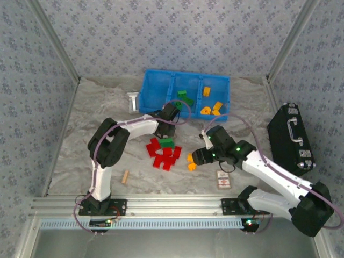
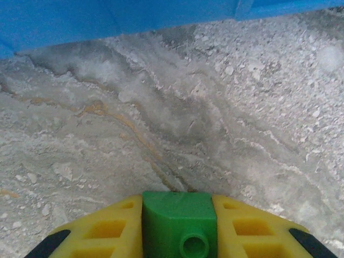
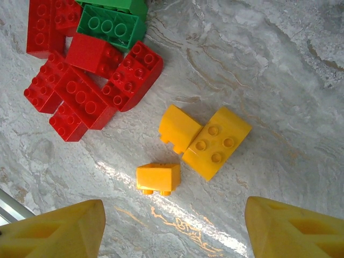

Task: Sort the legos into containers by color

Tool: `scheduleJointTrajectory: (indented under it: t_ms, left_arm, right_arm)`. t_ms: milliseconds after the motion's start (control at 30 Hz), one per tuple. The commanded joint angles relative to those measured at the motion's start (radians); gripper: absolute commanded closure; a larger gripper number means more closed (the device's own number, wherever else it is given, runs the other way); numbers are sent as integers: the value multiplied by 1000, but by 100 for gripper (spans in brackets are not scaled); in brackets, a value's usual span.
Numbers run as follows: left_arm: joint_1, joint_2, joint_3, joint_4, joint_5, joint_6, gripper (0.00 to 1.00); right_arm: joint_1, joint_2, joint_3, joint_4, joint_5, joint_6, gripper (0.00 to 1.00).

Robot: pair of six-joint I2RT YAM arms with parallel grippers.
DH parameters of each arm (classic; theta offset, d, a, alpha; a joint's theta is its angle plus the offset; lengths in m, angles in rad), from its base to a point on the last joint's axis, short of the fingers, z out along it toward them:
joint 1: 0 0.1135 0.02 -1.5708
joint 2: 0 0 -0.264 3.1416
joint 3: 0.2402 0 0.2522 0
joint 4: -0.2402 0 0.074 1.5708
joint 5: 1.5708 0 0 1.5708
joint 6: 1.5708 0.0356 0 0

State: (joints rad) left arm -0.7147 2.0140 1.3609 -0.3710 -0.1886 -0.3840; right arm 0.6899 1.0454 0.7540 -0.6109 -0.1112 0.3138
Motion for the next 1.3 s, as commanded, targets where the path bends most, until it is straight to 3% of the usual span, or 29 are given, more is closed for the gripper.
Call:
scheduleJointTrajectory:
  t_ms: [0, 167, 400, 767, 933, 1267]
  left_arm:
    - [11, -74, 48, -67, 9, 40, 73]
    - [4, -115, 206, -138, 26, 82, 73]
    - [1, -42, 442, -195, 8, 94, 70]
    - [48, 346, 966, -256, 27, 171, 71]
    - [76, 446, 1058, -245, 46, 161, 70]
    - [84, 509, 1115, -270, 88, 134, 53]
  right_arm:
    - [-5, 16, 37, -6, 15, -37, 29]
    - [-34, 13, 44, 0, 1, -63, 29]
    - [-45, 32, 41, 5, -76, -70, 28]
    - [-8, 116, 75, 67, -105, -71, 25]
    - [3, 142, 89, 96, -105, -62, 25]
    - [-4, 217, 120, 85, -129, -70, 24]
